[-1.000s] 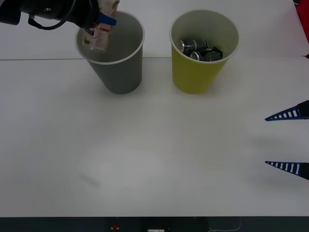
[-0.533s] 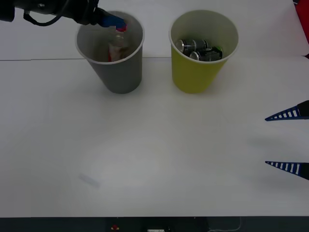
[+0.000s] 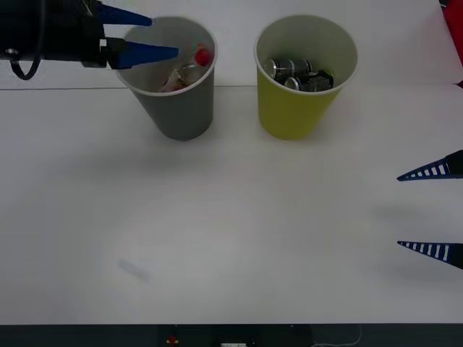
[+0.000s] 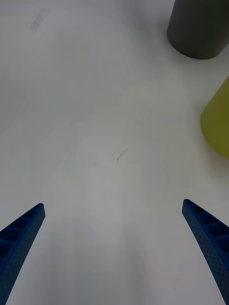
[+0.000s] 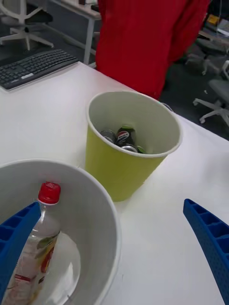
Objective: Put the can into the green bin and the plastic bottle into the gray bin
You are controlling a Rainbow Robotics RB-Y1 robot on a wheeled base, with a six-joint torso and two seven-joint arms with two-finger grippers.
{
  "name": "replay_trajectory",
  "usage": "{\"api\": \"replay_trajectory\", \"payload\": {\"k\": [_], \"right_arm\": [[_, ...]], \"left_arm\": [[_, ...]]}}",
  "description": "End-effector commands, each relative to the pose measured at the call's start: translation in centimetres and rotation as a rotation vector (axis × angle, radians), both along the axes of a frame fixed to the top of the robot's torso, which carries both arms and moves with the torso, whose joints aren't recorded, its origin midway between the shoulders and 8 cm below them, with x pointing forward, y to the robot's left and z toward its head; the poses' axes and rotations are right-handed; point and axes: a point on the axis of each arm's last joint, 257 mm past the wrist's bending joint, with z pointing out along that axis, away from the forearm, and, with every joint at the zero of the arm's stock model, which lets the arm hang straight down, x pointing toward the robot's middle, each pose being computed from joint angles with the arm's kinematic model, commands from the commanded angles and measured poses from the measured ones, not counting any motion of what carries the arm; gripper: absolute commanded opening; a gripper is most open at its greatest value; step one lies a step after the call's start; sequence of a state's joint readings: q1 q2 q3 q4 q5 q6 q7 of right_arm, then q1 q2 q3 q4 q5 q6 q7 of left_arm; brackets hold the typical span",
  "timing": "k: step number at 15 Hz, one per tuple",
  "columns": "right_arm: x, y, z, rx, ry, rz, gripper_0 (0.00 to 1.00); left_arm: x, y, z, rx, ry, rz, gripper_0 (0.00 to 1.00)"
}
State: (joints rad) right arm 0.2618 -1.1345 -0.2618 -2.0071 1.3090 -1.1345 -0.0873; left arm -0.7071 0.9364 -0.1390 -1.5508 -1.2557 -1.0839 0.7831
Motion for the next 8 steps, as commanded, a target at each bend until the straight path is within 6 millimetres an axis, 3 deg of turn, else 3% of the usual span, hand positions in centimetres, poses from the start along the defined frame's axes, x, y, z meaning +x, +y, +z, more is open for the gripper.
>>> {"api": "replay_trajectory", "payload": {"k": [1,8], "right_arm": [[0.0,0.0,0.0,0.0,0.0,0.0,1.0],[0.0,0.0,0.0,0.0,0.0,0.0,1.0]], "left_arm": [[-2.9,2.1,-1.7,0.032,-0.043,-0.095,1.0],[-9.4,7.0,-7.4,0.152,-0.112,-0.279,1.0]]}}
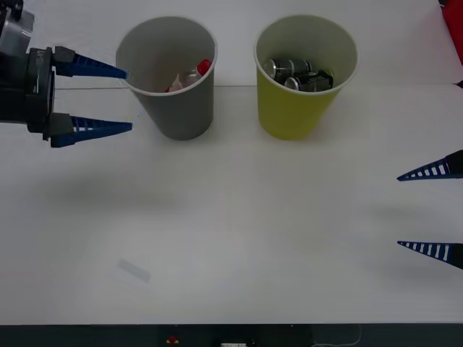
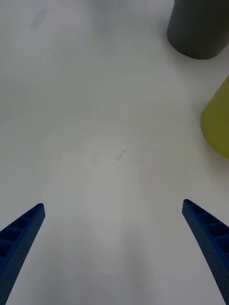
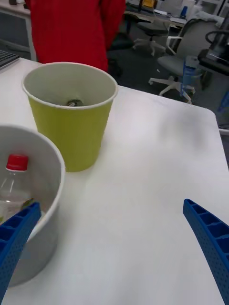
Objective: Put the can into the green bin and the plastic bottle into the gray bin
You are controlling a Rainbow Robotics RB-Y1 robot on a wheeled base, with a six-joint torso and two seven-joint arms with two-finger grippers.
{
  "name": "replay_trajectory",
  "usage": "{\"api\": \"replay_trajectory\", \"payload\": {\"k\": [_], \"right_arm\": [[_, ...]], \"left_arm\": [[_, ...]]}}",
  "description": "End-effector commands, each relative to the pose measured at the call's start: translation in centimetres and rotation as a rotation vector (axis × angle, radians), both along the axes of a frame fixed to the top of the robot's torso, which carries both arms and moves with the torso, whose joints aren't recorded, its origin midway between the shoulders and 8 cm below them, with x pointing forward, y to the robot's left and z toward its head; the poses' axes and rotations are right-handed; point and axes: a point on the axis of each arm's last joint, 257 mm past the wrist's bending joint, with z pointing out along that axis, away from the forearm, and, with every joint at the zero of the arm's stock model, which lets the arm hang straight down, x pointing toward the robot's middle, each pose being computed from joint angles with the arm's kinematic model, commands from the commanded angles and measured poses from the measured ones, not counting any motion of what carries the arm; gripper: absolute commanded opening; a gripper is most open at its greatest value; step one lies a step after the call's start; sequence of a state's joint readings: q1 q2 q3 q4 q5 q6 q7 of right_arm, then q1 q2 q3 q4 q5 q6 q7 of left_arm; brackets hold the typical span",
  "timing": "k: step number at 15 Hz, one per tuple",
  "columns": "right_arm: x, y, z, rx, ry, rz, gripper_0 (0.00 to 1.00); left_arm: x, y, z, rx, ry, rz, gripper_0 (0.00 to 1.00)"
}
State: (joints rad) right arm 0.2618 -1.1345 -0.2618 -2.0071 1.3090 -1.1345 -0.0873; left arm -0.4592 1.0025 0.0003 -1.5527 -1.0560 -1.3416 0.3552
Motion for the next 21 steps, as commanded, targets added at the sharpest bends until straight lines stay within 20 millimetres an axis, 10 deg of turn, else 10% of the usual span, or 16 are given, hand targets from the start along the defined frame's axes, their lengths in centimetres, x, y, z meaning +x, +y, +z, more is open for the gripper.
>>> {"api": "replay_trajectory", "payload": {"k": [1,12,21], "right_arm": [[0.0,0.0,0.0,0.0,0.0,0.0,1.0],[0.0,0.0,0.0,0.0,0.0,0.0,1.0],[0.0,0.0,0.0,0.0,0.0,0.0,1.0]], "left_arm": [[-2.3,2.1,-2.3,0.063,-0.028,-0.06,1.0],[-9.9,7.1,-8.5,0.176,-0.018,-0.113,1.0],[-9.5,8.4,-9.0,0.252,-0.08,-0.107,1.0]]}}
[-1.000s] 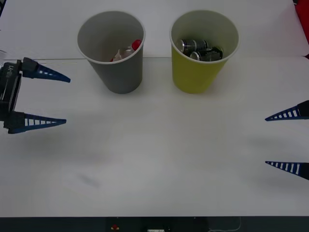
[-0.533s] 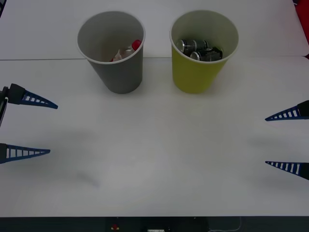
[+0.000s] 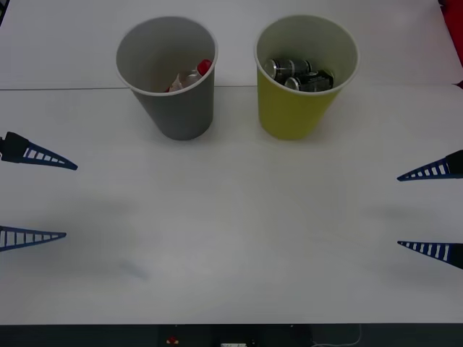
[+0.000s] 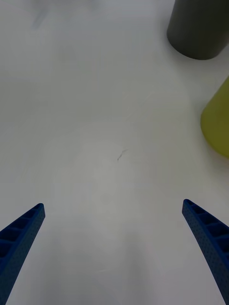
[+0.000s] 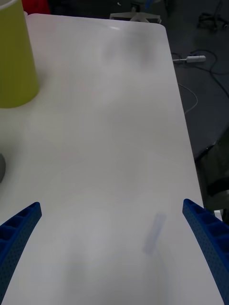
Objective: Put the can into the green bin and the plastic bottle into the gray bin
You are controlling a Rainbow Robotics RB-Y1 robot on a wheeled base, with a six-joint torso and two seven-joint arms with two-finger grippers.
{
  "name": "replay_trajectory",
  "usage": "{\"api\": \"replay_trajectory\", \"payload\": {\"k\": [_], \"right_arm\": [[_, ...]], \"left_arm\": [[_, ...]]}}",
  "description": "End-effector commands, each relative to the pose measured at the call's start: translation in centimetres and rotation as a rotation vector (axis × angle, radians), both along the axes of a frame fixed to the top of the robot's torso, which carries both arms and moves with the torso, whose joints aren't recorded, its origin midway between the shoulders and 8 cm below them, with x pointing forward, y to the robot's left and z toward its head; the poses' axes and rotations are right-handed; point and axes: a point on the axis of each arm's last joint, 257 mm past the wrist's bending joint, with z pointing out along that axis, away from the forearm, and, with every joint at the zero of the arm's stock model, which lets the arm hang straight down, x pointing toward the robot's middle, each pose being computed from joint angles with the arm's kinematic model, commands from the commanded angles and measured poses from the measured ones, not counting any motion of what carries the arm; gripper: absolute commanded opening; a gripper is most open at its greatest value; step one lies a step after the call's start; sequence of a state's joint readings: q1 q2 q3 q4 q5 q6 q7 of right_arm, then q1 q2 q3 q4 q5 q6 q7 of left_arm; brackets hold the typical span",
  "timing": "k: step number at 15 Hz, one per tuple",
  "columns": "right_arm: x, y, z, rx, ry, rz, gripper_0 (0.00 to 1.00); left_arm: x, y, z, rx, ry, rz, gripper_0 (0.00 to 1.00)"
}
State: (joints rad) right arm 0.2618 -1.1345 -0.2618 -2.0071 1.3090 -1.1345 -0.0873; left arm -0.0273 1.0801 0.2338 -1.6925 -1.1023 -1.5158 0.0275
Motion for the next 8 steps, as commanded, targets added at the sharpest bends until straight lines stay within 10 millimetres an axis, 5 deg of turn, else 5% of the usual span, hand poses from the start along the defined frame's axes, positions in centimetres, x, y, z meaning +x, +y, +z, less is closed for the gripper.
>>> {"api": "replay_trajectory", "payload": {"k": [1,8], "right_arm": [[0.0,0.0,0.0,0.0,0.0,0.0,1.0],[0.0,0.0,0.0,0.0,0.0,0.0,1.0]], "left_arm": [[0.24,0.03,0.17,0.0,-0.02,-0.002,1.0],[0.87,-0.05,0.62,-0.014,-0.051,0.011,1.0]]}}
